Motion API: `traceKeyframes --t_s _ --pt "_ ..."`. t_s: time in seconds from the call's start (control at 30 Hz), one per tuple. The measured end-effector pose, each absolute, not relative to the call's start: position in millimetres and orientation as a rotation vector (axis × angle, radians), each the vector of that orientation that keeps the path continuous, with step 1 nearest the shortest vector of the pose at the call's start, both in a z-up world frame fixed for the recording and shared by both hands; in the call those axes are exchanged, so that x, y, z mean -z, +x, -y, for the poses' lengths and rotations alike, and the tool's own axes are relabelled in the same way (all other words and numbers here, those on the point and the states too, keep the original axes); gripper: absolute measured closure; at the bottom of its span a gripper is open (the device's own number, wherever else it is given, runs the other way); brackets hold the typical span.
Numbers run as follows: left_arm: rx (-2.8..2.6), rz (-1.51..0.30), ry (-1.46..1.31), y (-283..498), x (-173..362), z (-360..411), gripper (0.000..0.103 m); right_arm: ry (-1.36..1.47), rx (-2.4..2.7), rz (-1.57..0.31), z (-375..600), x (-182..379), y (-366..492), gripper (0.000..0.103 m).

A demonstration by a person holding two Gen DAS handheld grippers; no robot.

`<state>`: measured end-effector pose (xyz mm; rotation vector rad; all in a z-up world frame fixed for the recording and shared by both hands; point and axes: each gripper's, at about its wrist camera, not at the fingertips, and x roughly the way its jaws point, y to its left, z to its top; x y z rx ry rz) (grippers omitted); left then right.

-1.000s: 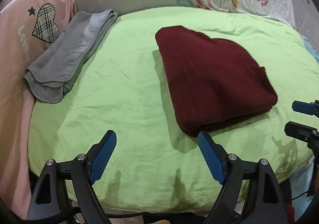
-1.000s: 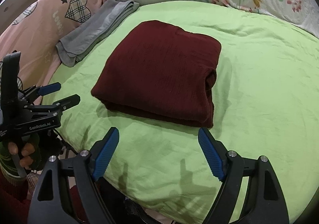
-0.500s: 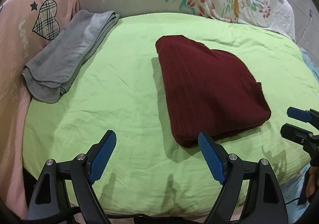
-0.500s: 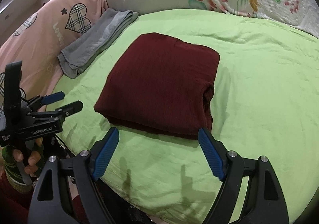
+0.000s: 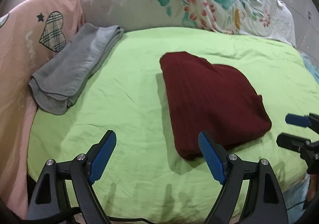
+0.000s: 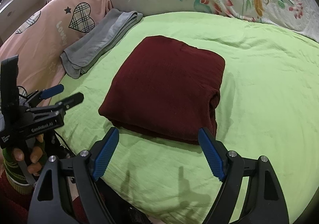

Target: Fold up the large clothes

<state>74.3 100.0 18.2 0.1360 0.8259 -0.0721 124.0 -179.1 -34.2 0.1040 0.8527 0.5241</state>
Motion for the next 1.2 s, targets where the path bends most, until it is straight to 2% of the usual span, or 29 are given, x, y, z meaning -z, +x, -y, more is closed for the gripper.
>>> traceKeyframes --t_s 1.2 --pt "0.11 -0.844 0.155 49 -24 -94 0.018 0.077 -0.522 -0.828 182 25 108 0.021"
